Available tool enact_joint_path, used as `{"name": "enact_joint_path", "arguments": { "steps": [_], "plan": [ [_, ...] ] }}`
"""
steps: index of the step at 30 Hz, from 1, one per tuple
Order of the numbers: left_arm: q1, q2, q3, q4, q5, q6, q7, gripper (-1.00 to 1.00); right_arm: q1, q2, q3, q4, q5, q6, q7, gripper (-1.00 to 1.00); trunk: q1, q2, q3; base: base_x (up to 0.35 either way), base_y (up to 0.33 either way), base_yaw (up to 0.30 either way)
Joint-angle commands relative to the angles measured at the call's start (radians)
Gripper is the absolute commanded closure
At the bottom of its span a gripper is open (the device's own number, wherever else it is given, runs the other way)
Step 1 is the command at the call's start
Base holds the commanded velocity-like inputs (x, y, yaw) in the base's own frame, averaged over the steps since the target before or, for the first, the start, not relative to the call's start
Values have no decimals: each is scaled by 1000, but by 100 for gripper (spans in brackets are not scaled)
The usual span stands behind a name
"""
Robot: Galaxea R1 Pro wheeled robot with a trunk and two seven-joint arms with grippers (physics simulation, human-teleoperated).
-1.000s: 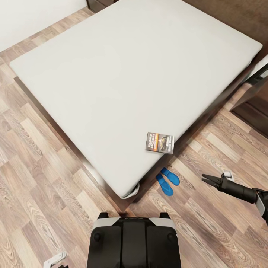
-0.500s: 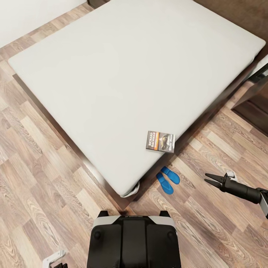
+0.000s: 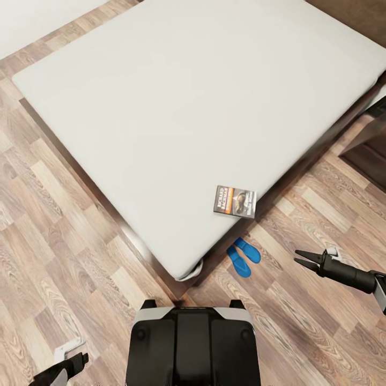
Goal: In the bedroom, move the book from the bed onto either nightstand, and place the two sandals side by side next to the bed.
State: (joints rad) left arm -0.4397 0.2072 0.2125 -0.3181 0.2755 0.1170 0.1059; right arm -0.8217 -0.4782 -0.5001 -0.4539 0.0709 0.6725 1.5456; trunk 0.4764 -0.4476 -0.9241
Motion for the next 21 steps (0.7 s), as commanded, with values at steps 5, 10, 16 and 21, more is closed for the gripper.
{"name": "enact_joint_path", "arguments": {
  "steps": [5,10,16,21],
  "plan": [
    [-35,16,-1,-3,11,1,34,-100,-1,2,-5,0,7,10,6,-100,0,-1,-9,0,0,69],
    [-52,29,-2,-3,11,-11,95,-100,-1,1,-5,0,7,7,6,-100,0,-1,-17,0,0,69],
    [-60,54,-1,0,10,-51,187,-100,-1,0,-5,-2,7,2,7,-100,0,-1,-27,0,0,72],
    [-62,62,-2,1,10,-64,211,-100,-1,0,-6,-9,7,0,7,-100,0,-1,-35,0,0,75]
  ]
}}
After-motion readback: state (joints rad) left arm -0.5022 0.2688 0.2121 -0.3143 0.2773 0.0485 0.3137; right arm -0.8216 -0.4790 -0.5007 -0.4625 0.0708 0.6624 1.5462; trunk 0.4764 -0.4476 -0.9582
